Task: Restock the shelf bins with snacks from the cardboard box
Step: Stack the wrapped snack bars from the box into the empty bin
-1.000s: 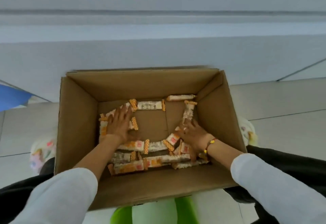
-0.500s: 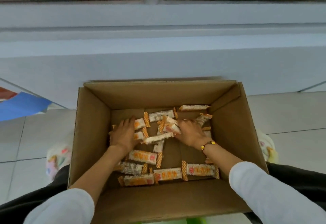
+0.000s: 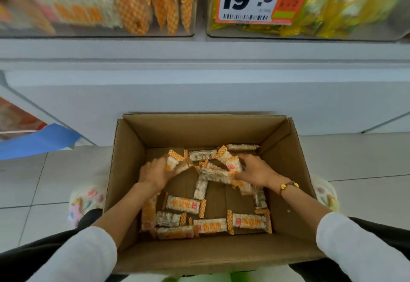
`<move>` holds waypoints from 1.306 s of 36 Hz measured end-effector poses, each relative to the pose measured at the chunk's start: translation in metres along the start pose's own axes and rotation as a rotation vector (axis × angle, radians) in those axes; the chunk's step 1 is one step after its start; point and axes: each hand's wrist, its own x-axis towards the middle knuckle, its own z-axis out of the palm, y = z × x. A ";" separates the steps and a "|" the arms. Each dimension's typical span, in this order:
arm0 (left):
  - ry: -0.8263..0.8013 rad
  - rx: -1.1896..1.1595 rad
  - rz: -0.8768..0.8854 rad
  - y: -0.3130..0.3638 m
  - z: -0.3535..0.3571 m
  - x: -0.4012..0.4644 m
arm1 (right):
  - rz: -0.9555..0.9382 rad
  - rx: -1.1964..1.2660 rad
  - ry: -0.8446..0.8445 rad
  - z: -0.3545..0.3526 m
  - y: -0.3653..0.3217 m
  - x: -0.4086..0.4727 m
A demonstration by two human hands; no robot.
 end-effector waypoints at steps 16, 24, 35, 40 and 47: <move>-0.266 -1.269 -0.093 0.064 -0.164 -0.093 | -0.250 0.773 -0.074 -0.124 -0.066 -0.103; -0.032 -1.420 0.070 0.079 -0.240 -0.137 | -0.408 1.004 -0.047 -0.183 -0.123 -0.158; 0.036 -1.652 0.228 0.076 -0.256 -0.155 | -0.436 0.864 0.228 -0.174 -0.164 -0.161; 0.190 -1.405 0.248 0.090 -0.270 -0.159 | -0.513 0.696 0.247 -0.178 -0.178 -0.163; 0.086 -1.554 0.177 0.091 -0.278 -0.159 | -0.536 0.998 0.410 -0.205 -0.180 -0.163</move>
